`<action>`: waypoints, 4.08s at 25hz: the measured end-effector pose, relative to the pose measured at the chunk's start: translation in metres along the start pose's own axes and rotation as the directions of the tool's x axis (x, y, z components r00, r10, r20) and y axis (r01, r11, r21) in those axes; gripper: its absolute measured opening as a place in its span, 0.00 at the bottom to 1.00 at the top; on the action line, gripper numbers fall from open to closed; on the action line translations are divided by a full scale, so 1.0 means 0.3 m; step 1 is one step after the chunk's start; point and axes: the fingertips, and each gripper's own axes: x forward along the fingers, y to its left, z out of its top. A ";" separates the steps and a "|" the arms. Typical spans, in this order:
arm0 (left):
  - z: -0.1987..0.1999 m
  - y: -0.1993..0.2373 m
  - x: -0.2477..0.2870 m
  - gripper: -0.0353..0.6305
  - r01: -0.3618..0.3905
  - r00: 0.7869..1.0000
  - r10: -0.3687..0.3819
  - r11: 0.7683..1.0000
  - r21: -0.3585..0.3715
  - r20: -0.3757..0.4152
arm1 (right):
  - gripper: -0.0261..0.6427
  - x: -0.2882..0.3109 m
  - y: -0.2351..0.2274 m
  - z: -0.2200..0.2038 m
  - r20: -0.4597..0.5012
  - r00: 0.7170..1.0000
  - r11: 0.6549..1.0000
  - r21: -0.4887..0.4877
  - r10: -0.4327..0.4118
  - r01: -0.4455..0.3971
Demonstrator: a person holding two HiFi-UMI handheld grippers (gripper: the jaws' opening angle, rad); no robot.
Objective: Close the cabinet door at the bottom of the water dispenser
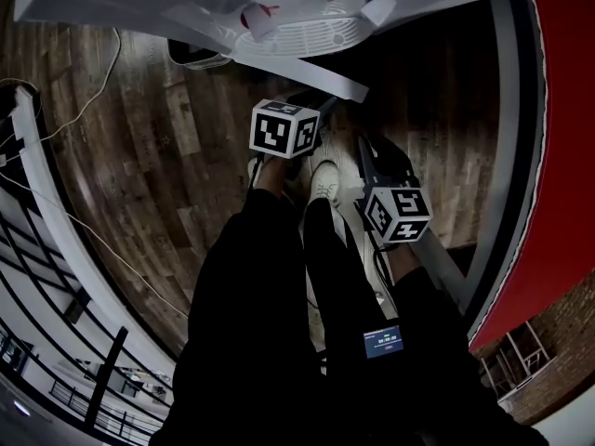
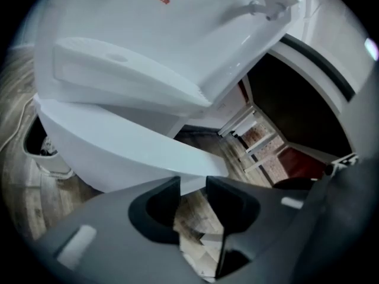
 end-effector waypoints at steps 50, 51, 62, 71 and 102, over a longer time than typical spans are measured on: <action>0.013 -0.162 -0.618 0.06 -0.402 0.868 0.338 0.908 0.115 0.364 | 0.04 -0.207 0.192 0.391 0.211 0.974 0.990 -0.130 0.077 -0.050; 0.031 -0.192 -0.689 0.06 -0.410 0.856 0.347 0.907 0.094 0.384 | 0.04 -0.244 0.222 0.431 0.219 0.971 0.989 -0.138 0.092 -0.062; 0.488 -0.491 -1.374 0.06 -0.574 0.567 0.449 0.816 -0.060 0.690 | 0.04 -0.680 0.490 1.019 0.461 0.869 0.967 -0.246 0.178 -0.067; 0.761 -0.731 -1.726 0.06 -0.613 0.466 0.345 0.790 0.017 0.815 | 0.04 -1.020 0.589 1.331 0.599 0.770 0.969 -0.227 0.220 -0.100; 0.970 -0.843 -1.876 0.06 -0.621 0.398 0.242 0.781 0.066 0.885 | 0.04 -1.146 0.674 1.546 0.686 0.712 0.969 -0.245 0.150 0.032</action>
